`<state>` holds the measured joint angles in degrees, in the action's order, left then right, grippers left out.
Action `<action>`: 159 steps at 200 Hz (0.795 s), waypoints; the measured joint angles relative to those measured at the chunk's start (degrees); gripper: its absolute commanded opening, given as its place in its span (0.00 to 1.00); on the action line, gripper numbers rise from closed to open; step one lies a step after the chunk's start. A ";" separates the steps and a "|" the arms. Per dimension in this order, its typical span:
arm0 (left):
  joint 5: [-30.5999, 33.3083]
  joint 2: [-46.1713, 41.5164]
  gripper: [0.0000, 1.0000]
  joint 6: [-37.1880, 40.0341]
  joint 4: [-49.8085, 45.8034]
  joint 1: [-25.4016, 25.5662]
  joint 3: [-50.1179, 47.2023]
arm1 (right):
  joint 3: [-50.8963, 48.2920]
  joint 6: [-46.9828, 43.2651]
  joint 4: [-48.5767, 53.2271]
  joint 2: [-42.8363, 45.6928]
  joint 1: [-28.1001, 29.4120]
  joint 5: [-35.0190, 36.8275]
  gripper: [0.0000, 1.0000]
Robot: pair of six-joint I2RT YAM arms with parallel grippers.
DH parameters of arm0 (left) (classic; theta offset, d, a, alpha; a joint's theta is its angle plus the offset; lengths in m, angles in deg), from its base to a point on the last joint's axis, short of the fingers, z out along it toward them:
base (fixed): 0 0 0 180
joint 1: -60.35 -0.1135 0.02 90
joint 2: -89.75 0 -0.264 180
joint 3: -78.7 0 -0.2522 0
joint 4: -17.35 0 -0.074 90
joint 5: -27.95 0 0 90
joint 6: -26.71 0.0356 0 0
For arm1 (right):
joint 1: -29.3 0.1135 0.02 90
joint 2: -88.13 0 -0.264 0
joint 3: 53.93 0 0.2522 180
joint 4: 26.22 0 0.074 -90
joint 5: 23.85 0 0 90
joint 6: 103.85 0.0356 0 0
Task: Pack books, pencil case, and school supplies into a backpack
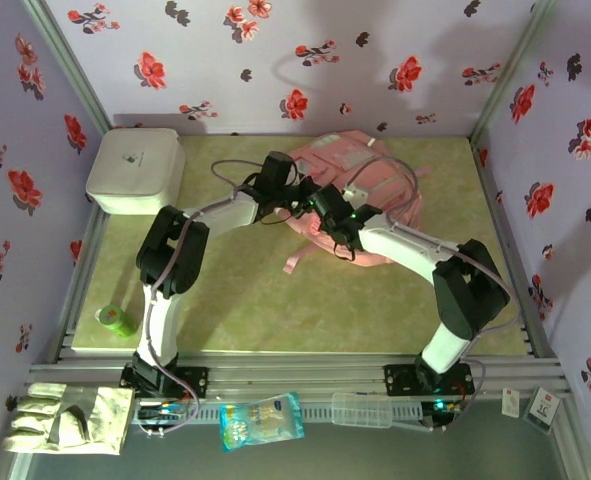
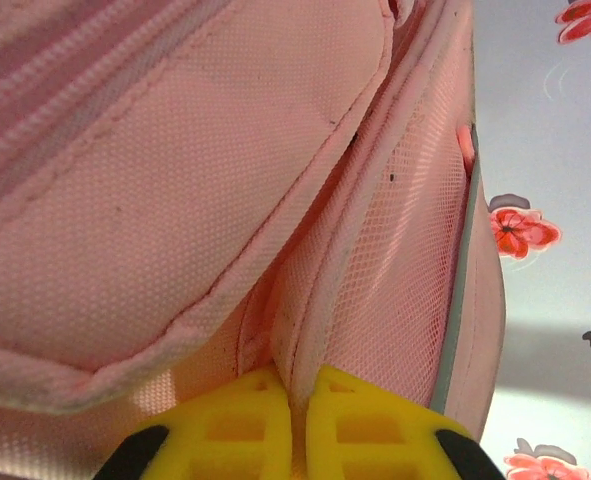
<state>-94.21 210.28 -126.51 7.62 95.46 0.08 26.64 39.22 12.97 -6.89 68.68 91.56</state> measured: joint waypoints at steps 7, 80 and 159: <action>-0.04 0.00 0.00 0.39 -0.22 -0.02 0.00 | -0.96 -0.11 -0.11 0.76 -0.02 0.09 0.15; -0.66 0.00 0.00 2.84 -2.56 -0.76 0.61 | -9.57 -2.23 1.51 9.42 -3.32 1.92 0.34; -0.66 0.00 0.01 5.05 -4.59 -2.08 1.51 | -7.82 -21.75 1.44 8.00 -3.78 -4.55 0.43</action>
<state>-94.87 210.28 -121.46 3.03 93.38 1.59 18.81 17.48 14.41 1.11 64.89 87.02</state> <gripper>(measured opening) 0.084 0.431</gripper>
